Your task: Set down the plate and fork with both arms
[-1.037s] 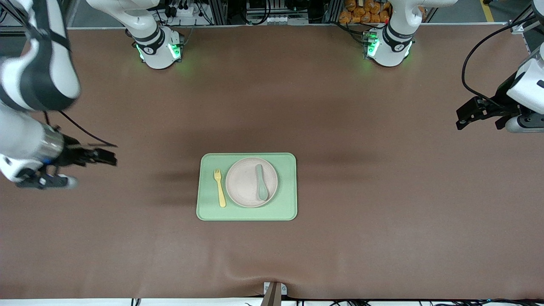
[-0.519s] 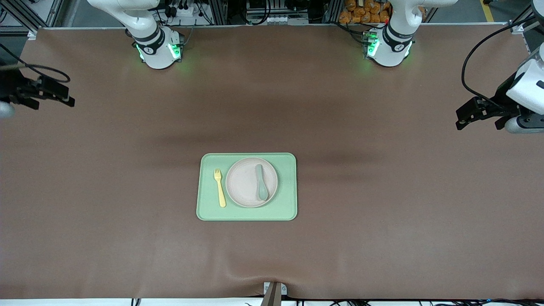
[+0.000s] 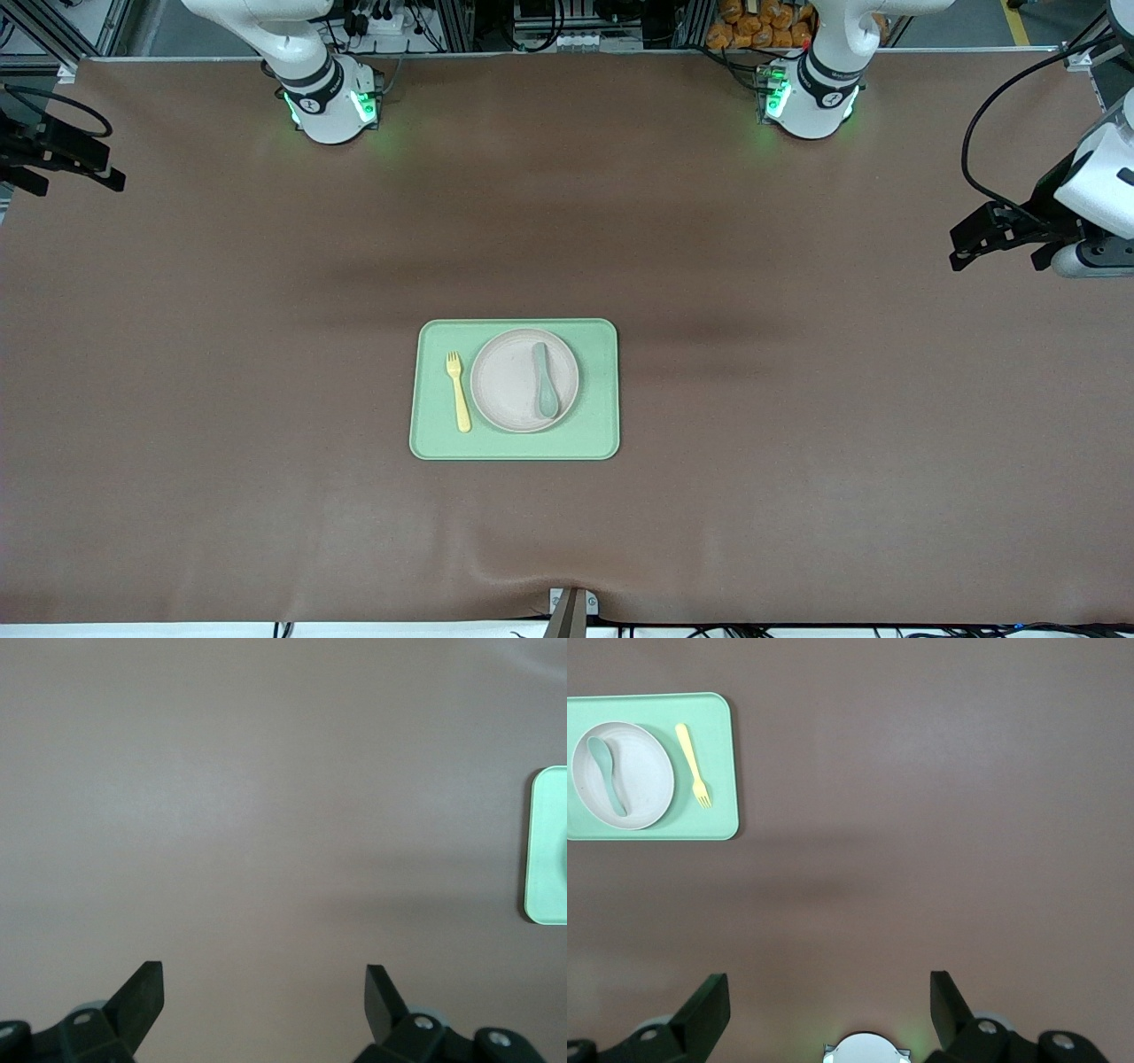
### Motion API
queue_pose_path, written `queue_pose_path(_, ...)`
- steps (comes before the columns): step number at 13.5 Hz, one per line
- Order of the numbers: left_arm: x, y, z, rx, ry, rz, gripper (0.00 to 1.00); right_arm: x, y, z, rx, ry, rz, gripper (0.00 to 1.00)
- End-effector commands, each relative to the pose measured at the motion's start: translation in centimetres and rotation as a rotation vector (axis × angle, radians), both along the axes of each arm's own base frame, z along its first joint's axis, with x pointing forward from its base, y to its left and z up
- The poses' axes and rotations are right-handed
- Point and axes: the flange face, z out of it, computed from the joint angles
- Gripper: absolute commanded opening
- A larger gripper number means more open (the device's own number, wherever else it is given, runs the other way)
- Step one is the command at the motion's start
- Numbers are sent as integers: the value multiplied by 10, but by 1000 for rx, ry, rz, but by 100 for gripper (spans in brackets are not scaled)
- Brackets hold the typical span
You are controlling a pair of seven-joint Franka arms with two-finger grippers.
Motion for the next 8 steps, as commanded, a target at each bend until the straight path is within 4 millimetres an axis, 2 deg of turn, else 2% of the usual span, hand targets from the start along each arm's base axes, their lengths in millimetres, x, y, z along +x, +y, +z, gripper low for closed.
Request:
queue_pose_path(1, 0, -2, 1, -5, 8, -20, 100, -3, -5, 1, -6, 4, 4, 100)
queue_pose_path(6, 0, -2, 1, -5, 8, -18, 100, 1, -3, 0, -6, -8, 1, 100)
queue_pose_path(8, 0, -2, 1, -8, 9, -17, 100, -3, -3, 3, -3, -2, 4, 100)
